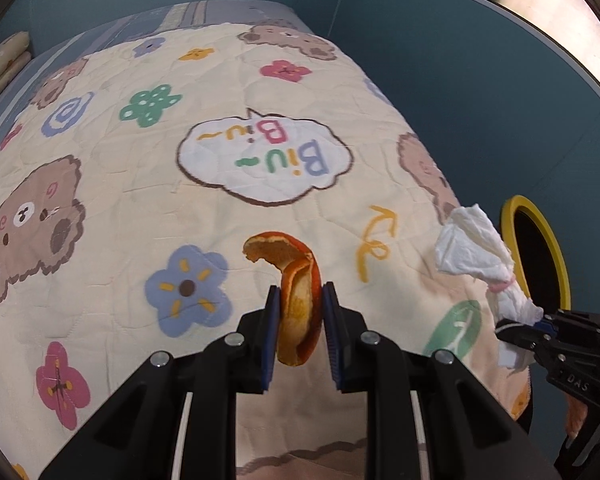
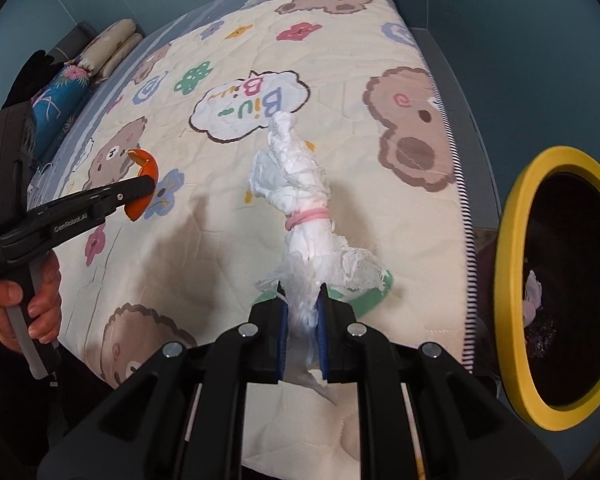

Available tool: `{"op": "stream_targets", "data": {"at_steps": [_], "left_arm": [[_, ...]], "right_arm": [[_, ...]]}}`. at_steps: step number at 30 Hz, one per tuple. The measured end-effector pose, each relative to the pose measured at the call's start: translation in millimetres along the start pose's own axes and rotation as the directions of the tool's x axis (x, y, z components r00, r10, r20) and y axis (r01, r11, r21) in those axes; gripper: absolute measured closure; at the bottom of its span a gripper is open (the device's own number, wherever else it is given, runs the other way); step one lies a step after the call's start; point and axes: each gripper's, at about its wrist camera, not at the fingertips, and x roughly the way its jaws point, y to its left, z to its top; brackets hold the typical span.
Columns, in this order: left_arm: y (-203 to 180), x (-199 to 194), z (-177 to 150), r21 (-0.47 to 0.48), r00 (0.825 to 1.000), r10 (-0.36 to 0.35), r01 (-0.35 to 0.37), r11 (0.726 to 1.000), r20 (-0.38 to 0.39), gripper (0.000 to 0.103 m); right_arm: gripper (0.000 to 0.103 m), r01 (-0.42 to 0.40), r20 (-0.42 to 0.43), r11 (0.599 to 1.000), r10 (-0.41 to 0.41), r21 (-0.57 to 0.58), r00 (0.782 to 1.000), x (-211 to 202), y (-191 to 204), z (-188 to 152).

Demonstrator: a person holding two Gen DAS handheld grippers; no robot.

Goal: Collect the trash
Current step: 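Lift the orange peel and tissue bundle and carry them to the yellow bin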

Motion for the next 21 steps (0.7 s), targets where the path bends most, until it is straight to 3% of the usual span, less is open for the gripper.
{"op": "stream_targets", "data": {"at_steps": [21], "left_arm": [[-117, 1, 7, 0.171, 0.995, -0.098, 0.093, 0.981, 0.017, 0.083]], "right_arm": [[0.091, 0.057, 0.062, 0.993, -0.063, 0.104, 0.996, -36, -85, -12]]}}
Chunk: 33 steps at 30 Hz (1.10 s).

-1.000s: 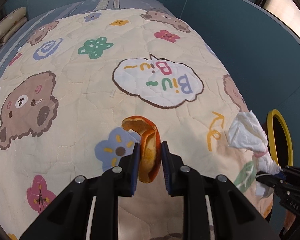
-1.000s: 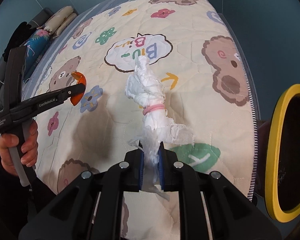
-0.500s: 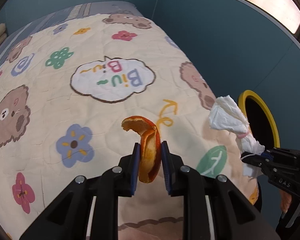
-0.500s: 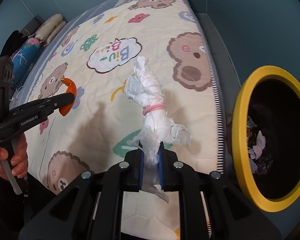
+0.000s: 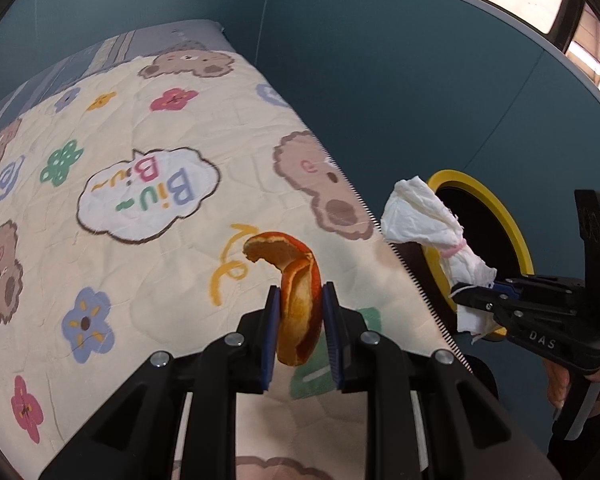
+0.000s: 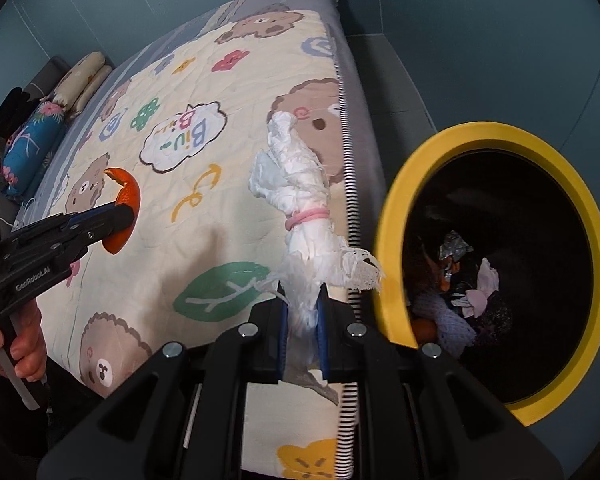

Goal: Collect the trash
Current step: 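Lift the orange peel and tissue bundle and carry them to the yellow bin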

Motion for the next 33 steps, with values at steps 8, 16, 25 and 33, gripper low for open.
{"op": "stream_targets", "data": {"at_steps": [8, 16, 25, 33], "left_arm": [[-44, 20, 15, 0.073, 0.999, -0.042, 0.041, 0.996, 0.008, 0.083], [-79, 49, 29, 0.109, 0.998, -0.058, 0.059, 0.992, -0.012, 0.083], [-120, 76, 37, 0.16, 0.996, -0.081, 0.085, 0.983, -0.032, 0.083], [-151, 92, 41, 0.183, 0.994, -0.101, 0.108, 0.977, -0.047, 0.083]], "right_arm": [[0.091, 0.037, 0.03, 0.998, -0.038, 0.059, 0.999, -14, -41, 6], [0.091, 0.092, 0.037, 0.99, -0.096, 0.11, 0.995, -24, -84, 12], [0.091, 0.124, 0.024, 0.978, -0.13, 0.169, 0.991, -22, -128, 5], [0.091, 0.138, 0.031, 0.97, -0.147, 0.202, 0.989, -19, -155, 3]]}}
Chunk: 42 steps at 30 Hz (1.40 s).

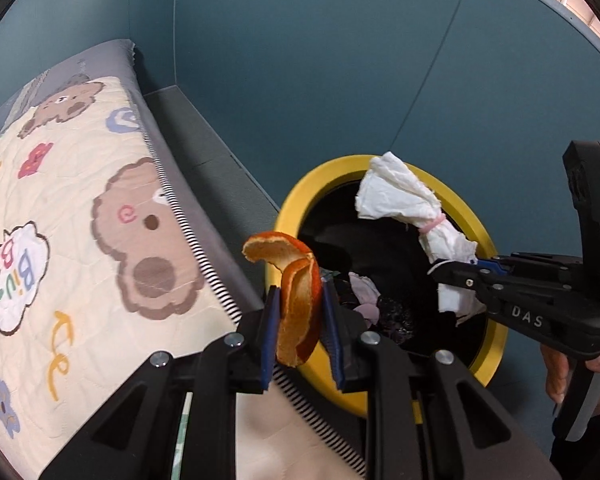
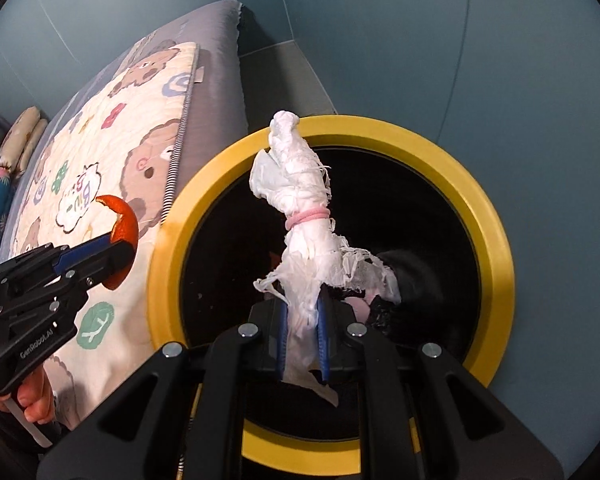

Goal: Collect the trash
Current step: 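Lift the orange peel and tissue bundle and carry them to the yellow bin, then open both tools over the yellow bin to drop the peel and tissue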

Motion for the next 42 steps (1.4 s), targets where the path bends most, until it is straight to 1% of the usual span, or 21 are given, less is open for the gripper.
{"op": "stream_targets", "data": {"at_steps": [8, 13, 16, 18, 20, 23, 24, 26, 34, 42], "left_arm": [[-5, 14, 5, -0.017, 1.0, 0.002, -0.002, 1.0, -0.012, 0.082], [-7, 22, 9, -0.03, 0.999, -0.018, 0.017, 0.999, -0.027, 0.079], [-7, 23, 11, -0.038, 0.999, -0.033, 0.031, 0.999, -0.036, 0.072], [-7, 21, 12, -0.049, 0.999, -0.03, 0.028, 0.998, -0.029, 0.058], [-7, 19, 12, -0.054, 0.999, -0.029, 0.027, 0.998, -0.024, 0.053], [-3, 16, 13, -0.077, 0.999, -0.03, 0.028, 0.997, -0.027, 0.043], [-1, 16, 13, -0.09, 0.999, -0.034, 0.031, 0.995, -0.029, 0.042], [3, 14, 13, -0.107, 0.998, -0.042, 0.038, 0.993, -0.036, 0.042], [20, -2, 5, -0.147, 0.999, -0.033, 0.029, 0.989, -0.029, 0.042], [55, -22, -9, -0.213, 1.0, -0.012, 0.007, 0.977, -0.023, 0.042]], "right_arm": [[0.09, 0.003, 0.002, 1.0, -0.003, 0.016, 1.0, 5, -11, 4], [0.09, 0.019, 0.009, 1.0, -0.02, 0.023, 1.0, 3, -17, 7], [0.088, 0.024, 0.007, 0.999, -0.024, 0.038, 1.0, 1, -21, 9], [0.082, 0.024, 0.01, 0.999, -0.025, 0.047, 1.0, -1, -23, 8], [0.067, 0.027, 0.016, 0.998, -0.028, 0.056, 0.999, -4, -25, 8], [0.066, 0.036, 0.022, 0.997, -0.037, 0.065, 0.999, -7, -27, 7], [0.065, 0.036, 0.023, 0.997, -0.038, 0.067, 0.999, -9, -27, 7], [0.065, 0.039, 0.024, 0.997, -0.04, 0.068, 0.999, -11, -28, 6], [0.065, 0.043, 0.023, 0.997, -0.045, 0.067, 0.999, -19, -20, 2], [0.065, 0.029, 0.02, 0.999, -0.03, 0.035, 0.999, -25, 7, -4]]}}
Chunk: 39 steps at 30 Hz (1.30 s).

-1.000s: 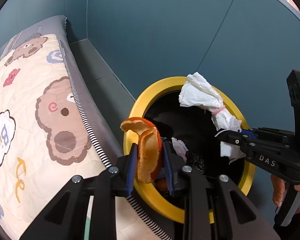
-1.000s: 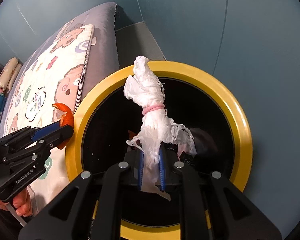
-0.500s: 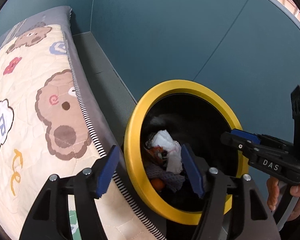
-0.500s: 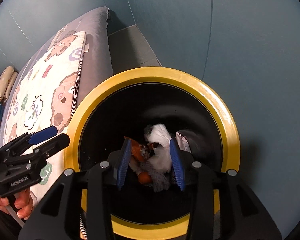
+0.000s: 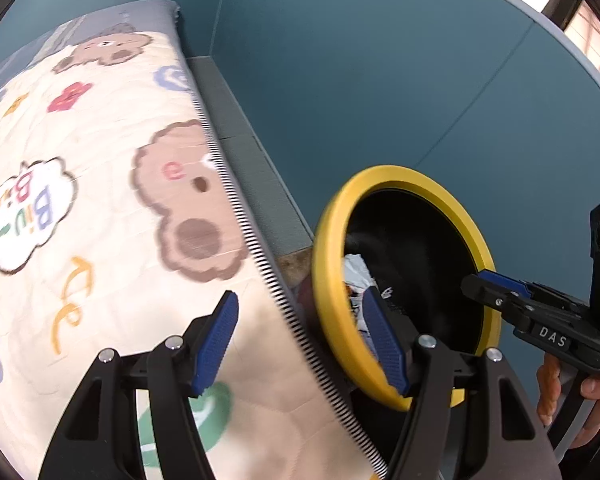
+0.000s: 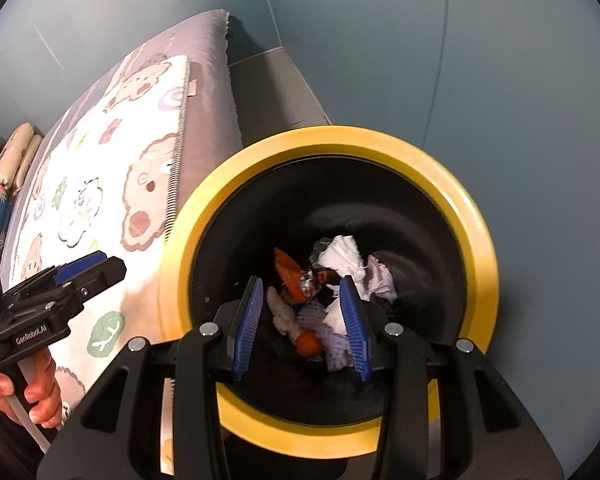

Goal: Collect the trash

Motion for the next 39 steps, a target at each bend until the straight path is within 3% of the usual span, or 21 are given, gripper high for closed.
{"op": "stream_targets", "data": {"at_steps": [16, 27, 39], "left_arm": [[95, -61, -40, -0.136, 0.992, 0.12, -0.114, 0.984, 0.038, 0.042], [172, -101, -82, -0.269, 0.979, 0.201, -0.185, 0.945, 0.033, 0.042], [223, -124, -118, -0.353, 0.969, 0.244, -0.219, 0.91, 0.028, 0.042]], "right_arm": [[0.062, -0.062, -0.034, 0.99, 0.058, -0.13, 0.998, -3, 91, -16], [0.061, -0.119, -0.062, 0.966, 0.108, -0.228, 0.992, 2, 161, -27], [0.061, -0.175, -0.123, 0.937, 0.144, -0.303, 0.982, 15, 223, -43]]}}
